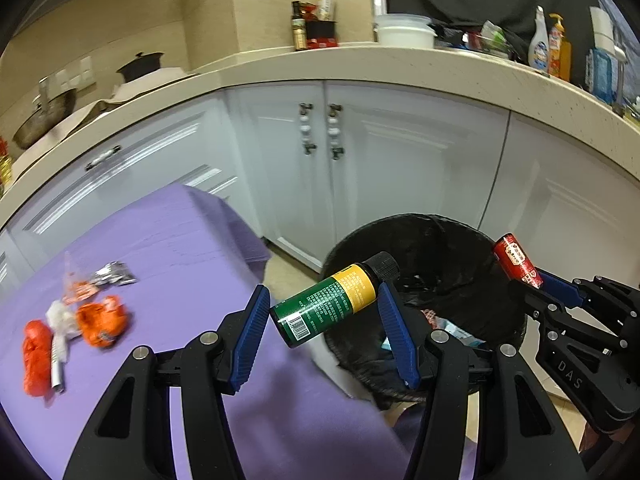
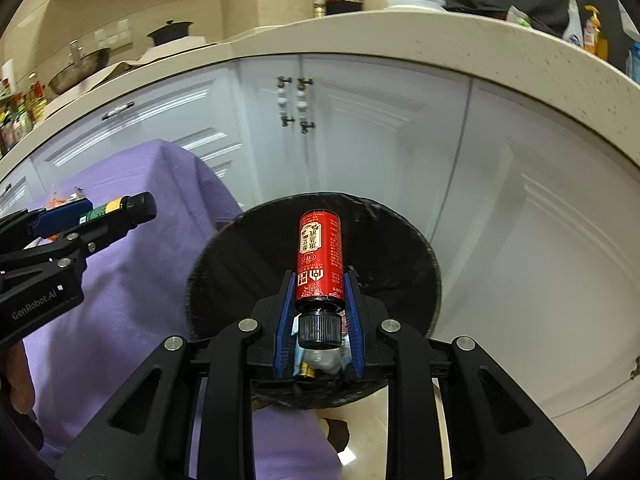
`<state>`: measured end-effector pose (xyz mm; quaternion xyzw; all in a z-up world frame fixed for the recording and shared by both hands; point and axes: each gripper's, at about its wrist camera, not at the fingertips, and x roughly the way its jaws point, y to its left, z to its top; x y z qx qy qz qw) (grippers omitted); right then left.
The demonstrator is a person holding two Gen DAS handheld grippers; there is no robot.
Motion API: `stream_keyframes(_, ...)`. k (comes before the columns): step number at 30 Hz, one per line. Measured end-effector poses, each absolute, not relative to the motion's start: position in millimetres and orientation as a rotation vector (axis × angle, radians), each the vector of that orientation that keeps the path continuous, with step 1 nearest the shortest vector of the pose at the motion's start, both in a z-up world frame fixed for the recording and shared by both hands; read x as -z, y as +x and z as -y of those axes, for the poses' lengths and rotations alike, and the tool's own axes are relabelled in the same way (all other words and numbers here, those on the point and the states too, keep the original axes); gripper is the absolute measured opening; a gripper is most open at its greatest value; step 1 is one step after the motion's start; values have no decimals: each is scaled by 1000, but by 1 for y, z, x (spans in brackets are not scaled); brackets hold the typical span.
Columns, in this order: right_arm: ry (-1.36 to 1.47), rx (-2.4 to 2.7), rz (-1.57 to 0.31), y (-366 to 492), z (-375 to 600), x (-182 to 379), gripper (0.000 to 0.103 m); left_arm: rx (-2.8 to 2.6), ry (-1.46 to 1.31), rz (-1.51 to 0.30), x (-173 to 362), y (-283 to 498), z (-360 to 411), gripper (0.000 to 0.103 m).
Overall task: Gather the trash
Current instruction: 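Carry the bottle and red can over the bin and open both tools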
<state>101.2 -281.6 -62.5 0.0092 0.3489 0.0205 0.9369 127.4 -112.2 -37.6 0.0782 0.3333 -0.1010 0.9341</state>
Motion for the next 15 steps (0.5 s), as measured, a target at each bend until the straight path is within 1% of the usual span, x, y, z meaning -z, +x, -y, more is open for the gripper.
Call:
stream_keyframes(14,63,-3,-716,116,302,75,23,232,180,-713,55,147,143,56)
stream_keyframes(15,73,3,-711,117,304,76,24,232,180,-712,56,148,144,56)
